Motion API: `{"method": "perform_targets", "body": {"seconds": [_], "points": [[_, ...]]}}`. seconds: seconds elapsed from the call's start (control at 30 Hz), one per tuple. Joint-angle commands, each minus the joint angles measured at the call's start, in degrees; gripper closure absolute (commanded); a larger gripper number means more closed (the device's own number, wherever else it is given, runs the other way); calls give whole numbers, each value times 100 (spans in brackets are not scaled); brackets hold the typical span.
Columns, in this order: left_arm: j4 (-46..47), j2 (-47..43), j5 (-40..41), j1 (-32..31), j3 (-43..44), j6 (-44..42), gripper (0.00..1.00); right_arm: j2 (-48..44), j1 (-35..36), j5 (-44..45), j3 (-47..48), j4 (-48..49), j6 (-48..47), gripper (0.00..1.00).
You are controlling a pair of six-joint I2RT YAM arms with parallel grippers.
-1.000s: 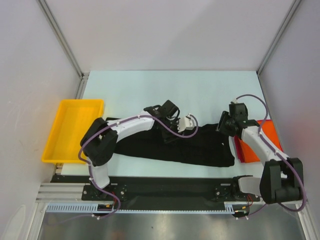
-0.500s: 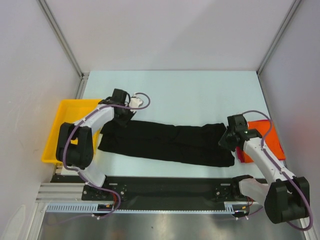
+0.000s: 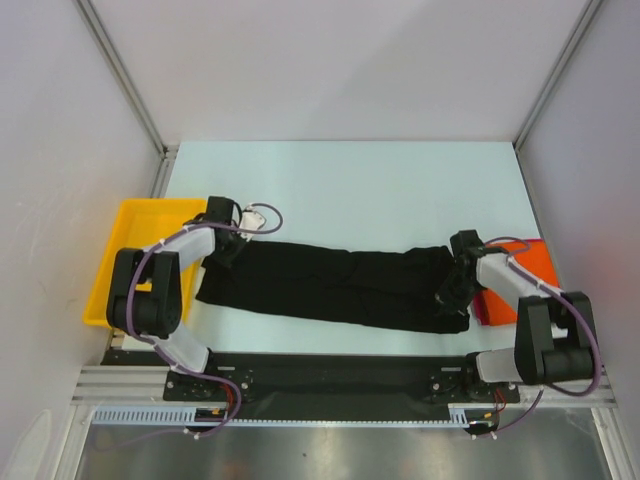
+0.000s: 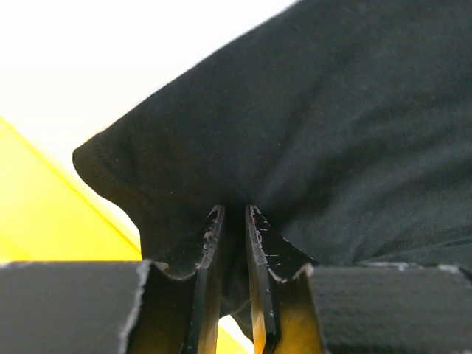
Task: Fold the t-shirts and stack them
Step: Fold the tshirt
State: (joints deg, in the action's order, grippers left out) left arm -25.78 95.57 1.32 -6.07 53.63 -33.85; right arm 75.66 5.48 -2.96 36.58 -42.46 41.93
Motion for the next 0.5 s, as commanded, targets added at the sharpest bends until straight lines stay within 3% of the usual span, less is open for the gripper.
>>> {"method": "perform_targets", "body": {"seconds": [0.0,0.1,0.47], "points": [[-620,-46,-501,-17,-695,-429,77,844,-47,779,347,1239,-220,100],[-1015,-266,-852,-52,-950,-648,76,1319,-29,1069,823,1477,-273,100],[-2114,-1216,-1511,-931,-1618,-1221,74,3938,190,1245,4406,1776,-888,100]]}}
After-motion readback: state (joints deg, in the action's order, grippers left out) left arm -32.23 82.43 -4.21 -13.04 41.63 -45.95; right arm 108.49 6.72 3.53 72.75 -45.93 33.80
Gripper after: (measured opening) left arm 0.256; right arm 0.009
